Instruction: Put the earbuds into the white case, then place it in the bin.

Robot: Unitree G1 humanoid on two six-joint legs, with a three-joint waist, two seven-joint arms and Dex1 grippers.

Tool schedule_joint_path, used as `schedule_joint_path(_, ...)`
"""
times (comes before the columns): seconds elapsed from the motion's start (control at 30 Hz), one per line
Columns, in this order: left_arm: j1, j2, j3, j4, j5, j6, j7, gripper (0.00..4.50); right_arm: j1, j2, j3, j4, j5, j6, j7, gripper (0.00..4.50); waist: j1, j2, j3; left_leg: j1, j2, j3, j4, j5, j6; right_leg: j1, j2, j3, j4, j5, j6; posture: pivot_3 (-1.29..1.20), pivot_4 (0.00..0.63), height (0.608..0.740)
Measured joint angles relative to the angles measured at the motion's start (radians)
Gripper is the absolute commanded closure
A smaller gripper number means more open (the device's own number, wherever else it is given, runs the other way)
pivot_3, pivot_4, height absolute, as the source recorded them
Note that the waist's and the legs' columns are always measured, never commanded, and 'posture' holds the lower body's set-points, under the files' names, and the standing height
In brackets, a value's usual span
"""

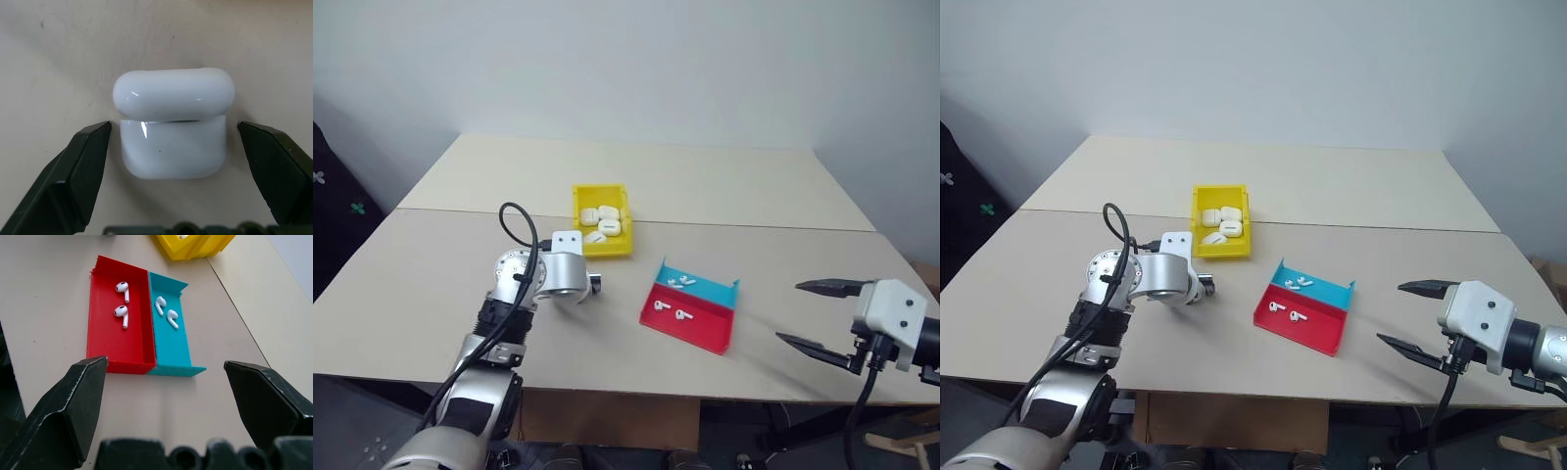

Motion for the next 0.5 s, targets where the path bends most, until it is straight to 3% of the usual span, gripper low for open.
schedule_joint_path(0.1, 0.0, -0.026, 0.032, -0.001, 0.028, 0.033, -0.004, 0.0, 0.0, 0.0, 0.0, 0.0, -0.001, 0.0, 0.0, 0.07, 0.0, 0.0, 0.0, 0.0, 0.0, 0.0, 0.0, 0.0, 0.0, 0.0, 0.0, 0.0, 0.0, 0.0, 0.0, 0.0, 0.15, 0.74)
schedule_joint_path(0.2, 0.0, -0.046, 0.065, -0.001, 0.051, 0.061, -0.005, 0.6, 0.0, 0.0, 0.0, 0.0, -0.002, 0.0, 0.0, 0.0, 0.0, 0.0, 0.0, 0.0, -0.001, 0.0, 0.0, 0.0, 0.0, 0.0, -0.001, 0.0, 0.0, 0.0, 0.001, 0.0, 0.15, 0.74)
schedule_joint_path(0.3, 0.0, -0.067, 0.102, -0.001, 0.086, 0.077, -0.007, 1.62, 0.0, 0.0, 0.0, 0.0, -0.008, 0.0, -0.001, 0.0, 0.002, 0.0, 0.0, 0.0, -0.001, 0.0, 0.0, 0.0, 0.0, 0.001, -0.001, 0.0, 0.0, 0.0, 0.001, 0.0, 0.15, 0.74)
schedule_joint_path(0.5, -0.003, -0.099, 0.16, -0.004, 0.174, 0.125, -0.047, 1.71, 0.0, 0.008, 0.001, 0.0, -0.013, 0.0, -0.012, 0.0, 0.002, 0.0, 0.0, 0.002, -0.002, -0.001, 0.0, 0.0, 0.0, 0.001, -0.001, 0.0, 0.0, -0.001, 0.002, 0.0, 0.15, 0.74)
